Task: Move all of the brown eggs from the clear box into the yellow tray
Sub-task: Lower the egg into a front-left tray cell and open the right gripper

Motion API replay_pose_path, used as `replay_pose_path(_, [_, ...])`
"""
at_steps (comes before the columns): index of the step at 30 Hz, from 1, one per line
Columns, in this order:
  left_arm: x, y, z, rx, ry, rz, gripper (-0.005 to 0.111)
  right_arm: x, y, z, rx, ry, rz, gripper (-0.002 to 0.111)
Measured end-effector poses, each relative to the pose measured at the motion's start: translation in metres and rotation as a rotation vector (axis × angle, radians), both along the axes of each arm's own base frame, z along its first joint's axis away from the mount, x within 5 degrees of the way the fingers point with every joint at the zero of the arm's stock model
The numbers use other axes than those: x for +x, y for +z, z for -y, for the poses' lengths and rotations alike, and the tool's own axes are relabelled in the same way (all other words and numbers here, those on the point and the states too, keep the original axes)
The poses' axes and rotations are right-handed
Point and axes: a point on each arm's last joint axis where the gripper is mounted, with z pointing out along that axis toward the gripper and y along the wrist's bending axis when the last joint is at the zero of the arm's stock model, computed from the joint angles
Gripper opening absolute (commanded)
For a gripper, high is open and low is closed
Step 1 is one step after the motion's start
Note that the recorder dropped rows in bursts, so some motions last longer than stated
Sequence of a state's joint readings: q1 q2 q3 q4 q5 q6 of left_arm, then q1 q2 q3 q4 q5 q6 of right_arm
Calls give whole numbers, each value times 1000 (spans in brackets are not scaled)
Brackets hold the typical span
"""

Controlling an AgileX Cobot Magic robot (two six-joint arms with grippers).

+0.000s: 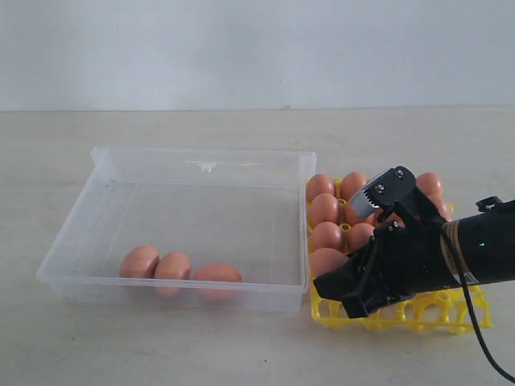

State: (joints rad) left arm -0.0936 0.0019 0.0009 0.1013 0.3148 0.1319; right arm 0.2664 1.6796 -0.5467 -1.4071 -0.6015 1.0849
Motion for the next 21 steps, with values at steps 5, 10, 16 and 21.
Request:
replay_pose_path(5, [0,0,0,0,0,0,-4,0,0,0,0,-5,0,46])
replay_pose_path(10, [0,0,0,0,0,0,-4,0,0,0,1,-6,0,61])
replay_pose_path(16, [0,0,0,0,0,0,-4,1,1,-1,18,-14,-3,61])
replay_pose_path(21, [0,0,0,0,0,0,-4,1,1,-1,26,-28,-5,61])
